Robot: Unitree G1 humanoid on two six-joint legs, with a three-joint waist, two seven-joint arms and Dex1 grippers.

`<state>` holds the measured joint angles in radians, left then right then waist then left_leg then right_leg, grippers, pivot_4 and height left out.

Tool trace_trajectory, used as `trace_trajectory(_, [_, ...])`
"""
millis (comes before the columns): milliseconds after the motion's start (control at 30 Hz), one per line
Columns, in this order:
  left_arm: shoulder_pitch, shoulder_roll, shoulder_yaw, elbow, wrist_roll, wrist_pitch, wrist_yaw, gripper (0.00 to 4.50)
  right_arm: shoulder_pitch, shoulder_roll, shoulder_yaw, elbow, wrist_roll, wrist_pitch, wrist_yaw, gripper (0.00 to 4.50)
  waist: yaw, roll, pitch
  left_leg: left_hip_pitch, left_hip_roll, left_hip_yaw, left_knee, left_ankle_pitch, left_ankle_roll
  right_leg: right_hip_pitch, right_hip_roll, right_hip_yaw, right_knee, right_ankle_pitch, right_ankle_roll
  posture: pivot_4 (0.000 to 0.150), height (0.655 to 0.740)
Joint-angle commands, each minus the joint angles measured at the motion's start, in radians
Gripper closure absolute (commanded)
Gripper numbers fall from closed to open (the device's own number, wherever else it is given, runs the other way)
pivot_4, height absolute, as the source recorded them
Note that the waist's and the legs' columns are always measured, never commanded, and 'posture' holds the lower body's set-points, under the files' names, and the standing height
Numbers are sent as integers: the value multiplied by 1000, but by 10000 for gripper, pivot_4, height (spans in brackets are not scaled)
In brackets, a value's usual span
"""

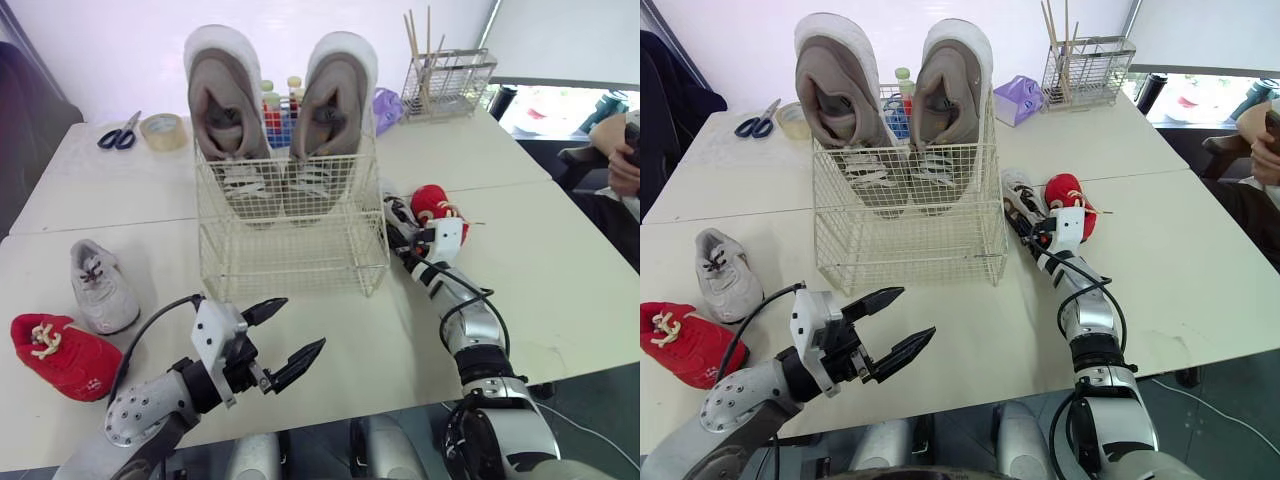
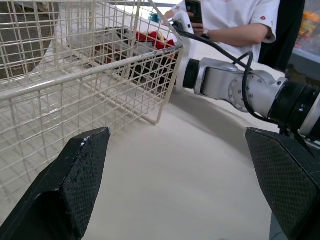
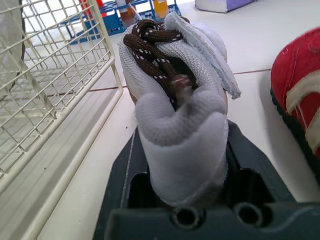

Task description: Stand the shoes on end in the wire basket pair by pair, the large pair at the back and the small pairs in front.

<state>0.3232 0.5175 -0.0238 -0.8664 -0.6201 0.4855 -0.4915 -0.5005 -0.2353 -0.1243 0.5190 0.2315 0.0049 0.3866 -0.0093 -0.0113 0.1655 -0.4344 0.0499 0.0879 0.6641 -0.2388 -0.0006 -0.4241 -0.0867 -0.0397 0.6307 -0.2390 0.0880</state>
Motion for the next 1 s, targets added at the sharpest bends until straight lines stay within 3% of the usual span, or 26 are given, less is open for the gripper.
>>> trace_trajectory(33, [4,-1,29,-15,-20,-30,-17,0,-28,-111,-50,-68,1,-4,37,33806,4,1,1,0,-1,0,0,0,0,0,-1,0,0,0,0,1500,7400])
trace_trajectory(333, [-52,26,83,39,-84,-9,-61,0,-247,-482,-146,-222,113,127,285,33806,-7,10,6,-2,1,2,-1,0,1,-4,3,1,0,0,0,1500,7400])
trace_trajectory(433, [-60,35,90,41,-114,7,-68,0,-340,-565,-122,-261,167,144,460,33806,-6,10,6,-2,2,0,-2,0,1,-4,5,1,0,0,0,1500,7400])
trace_trajectory(667, [-42,48,170,20,-238,51,-36,0,-536,-753,15,-521,463,585,925,33806,-4,11,7,-2,2,0,-2,0,1,-5,3,2,-1,0,-1,1500,7400])
trace_trajectory(833, [-12,96,281,6,-362,88,-15,0,-567,-798,137,-624,450,550,1192,33806,-5,9,7,-2,2,-1,-2,0,0,-4,-1,-1,-2,-2,-2,1500,7400])
trace_trajectory(900, [16,127,325,3,-342,82,-27,0,-583,-810,200,-628,441,485,1224,33806,-6,9,7,-2,1,0,-2,0,0,-4,-3,0,-2,-2,-2,1500,7400])
trace_trajectory(1000, [56,155,410,-2,-412,89,-25,0,-620,-816,288,-625,491,385,1228,33806,-6,10,8,-2,1,1,-1,-1,1,-5,-4,0,-2,-1,-3,1500,7400])
